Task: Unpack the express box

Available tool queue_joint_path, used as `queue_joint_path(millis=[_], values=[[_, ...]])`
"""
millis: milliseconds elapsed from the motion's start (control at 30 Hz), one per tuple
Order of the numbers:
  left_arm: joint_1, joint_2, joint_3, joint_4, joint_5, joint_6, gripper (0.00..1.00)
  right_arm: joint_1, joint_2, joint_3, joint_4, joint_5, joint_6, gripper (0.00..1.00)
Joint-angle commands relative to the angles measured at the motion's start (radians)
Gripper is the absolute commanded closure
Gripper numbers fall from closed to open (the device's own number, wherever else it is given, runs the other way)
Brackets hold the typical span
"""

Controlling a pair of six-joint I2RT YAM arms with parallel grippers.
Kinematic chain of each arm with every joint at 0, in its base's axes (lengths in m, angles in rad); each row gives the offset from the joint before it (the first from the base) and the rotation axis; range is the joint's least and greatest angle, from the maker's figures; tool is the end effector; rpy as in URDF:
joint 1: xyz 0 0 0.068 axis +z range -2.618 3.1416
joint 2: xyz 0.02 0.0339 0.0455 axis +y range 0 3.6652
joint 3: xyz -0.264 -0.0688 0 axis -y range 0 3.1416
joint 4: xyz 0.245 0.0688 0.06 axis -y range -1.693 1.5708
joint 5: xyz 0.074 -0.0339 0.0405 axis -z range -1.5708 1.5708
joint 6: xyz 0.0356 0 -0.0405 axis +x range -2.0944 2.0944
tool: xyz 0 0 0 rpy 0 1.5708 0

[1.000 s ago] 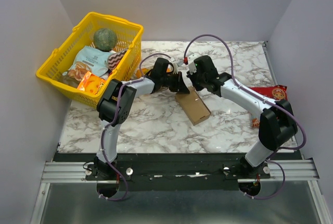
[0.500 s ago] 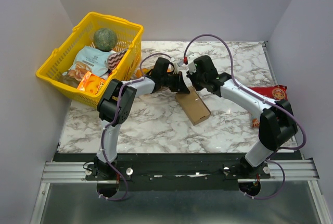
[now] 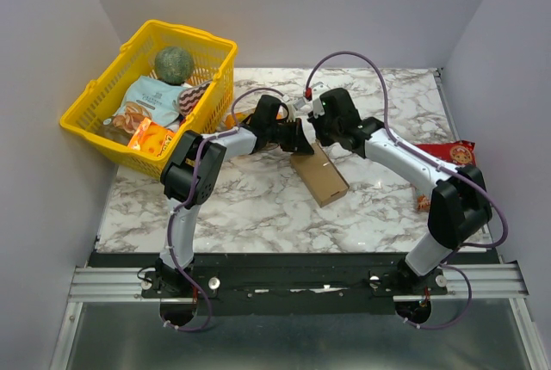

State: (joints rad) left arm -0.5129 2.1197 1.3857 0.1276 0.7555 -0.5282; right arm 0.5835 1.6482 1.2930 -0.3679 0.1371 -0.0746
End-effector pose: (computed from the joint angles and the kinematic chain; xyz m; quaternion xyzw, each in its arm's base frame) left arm 0.3905 -0.2479 0.1622 0.1647 0.8248 -0.4979 0.2114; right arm 0.3139 0.2014 0.2755 -0.2672 0.8697 0.0429 0.4128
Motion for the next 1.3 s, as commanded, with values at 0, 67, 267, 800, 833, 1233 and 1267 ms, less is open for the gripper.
queue_joint_path(millis=[0,67,267,800,833,1233,1267], values=[[-0.004,0.033,0.003,-0.054,-0.068,0.033,1.0,0.007,-0.007,0.014,-0.011,0.005,0.004,1.0],[-0.004,0.033,0.003,-0.054,-0.071,0.037,1.0,0.007,-0.005,0.008,-0.008,0.012,-0.002,1.0],[-0.004,0.031,0.004,-0.057,-0.074,0.039,1.0,0.007,0.007,-0.012,0.004,0.025,-0.01,1.0],[-0.004,0.042,0.013,-0.068,-0.074,0.04,1.0,0.007,0.039,-0.024,0.027,0.053,-0.045,1.0],[-0.004,0.043,0.013,-0.069,-0.073,0.04,1.0,0.007,0.041,-0.026,0.03,0.052,-0.048,1.0],[-0.004,0.046,0.015,-0.075,-0.085,0.045,1.0,0.007,0.007,-0.054,0.024,0.065,-0.05,1.0],[-0.004,0.048,0.016,-0.075,-0.085,0.046,1.0,0.007,0.002,-0.047,0.023,0.064,-0.048,1.0]])
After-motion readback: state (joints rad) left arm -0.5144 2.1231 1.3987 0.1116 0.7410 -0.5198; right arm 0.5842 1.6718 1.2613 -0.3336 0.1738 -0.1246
